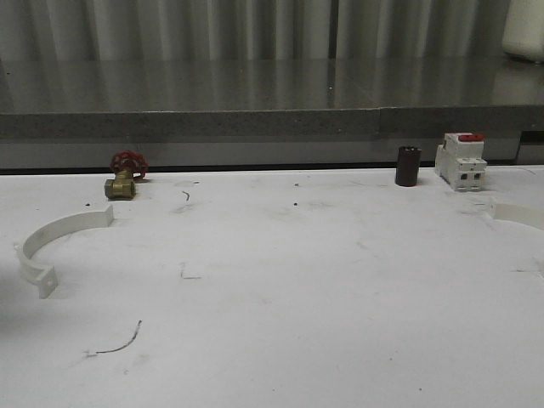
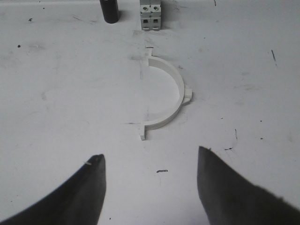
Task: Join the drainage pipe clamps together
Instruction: 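Lower the left gripper and grasp the half-ring clamp by its end tab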
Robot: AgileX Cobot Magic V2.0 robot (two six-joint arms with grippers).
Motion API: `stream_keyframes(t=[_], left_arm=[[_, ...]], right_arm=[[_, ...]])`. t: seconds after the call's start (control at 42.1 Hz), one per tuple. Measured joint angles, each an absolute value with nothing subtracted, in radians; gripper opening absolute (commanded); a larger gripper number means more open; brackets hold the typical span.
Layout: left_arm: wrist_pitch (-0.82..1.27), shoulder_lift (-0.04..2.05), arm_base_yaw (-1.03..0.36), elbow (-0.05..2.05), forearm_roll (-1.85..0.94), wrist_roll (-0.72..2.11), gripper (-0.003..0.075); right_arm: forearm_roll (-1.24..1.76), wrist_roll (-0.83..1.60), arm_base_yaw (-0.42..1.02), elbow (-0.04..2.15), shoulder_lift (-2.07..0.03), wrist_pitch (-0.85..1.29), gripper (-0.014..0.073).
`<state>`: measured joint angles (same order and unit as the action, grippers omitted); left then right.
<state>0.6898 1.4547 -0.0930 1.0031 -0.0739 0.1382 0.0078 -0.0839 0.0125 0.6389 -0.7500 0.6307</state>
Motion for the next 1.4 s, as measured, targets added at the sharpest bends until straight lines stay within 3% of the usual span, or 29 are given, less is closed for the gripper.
stream_keyframes(t=[0.403, 0.759, 1.139, 1.4], left_arm=[[0.679, 1.767, -0.093, 1.144, -0.074, 0.138, 0.0459], [0.633, 1.882, -0.093, 1.170, -0.074, 0.138, 0.0452], [0.613, 1.891, -0.093, 1.172, -0.074, 0.138, 0.0153], [0.571, 1.891, -0.093, 1.172, -0.074, 0.138, 0.0055]], right_arm=[[0.008, -0.084, 0.013, 0.639, -0.750, 0.633, 0.0461], [0.008, -0.084, 0.013, 0.639, -0.750, 0.633, 0.0461], [0.008, -0.084, 0.013, 0.639, -0.750, 0.633, 0.0461], [0.008, -0.084, 0.013, 0.639, -0.750, 0.633, 0.0461]])
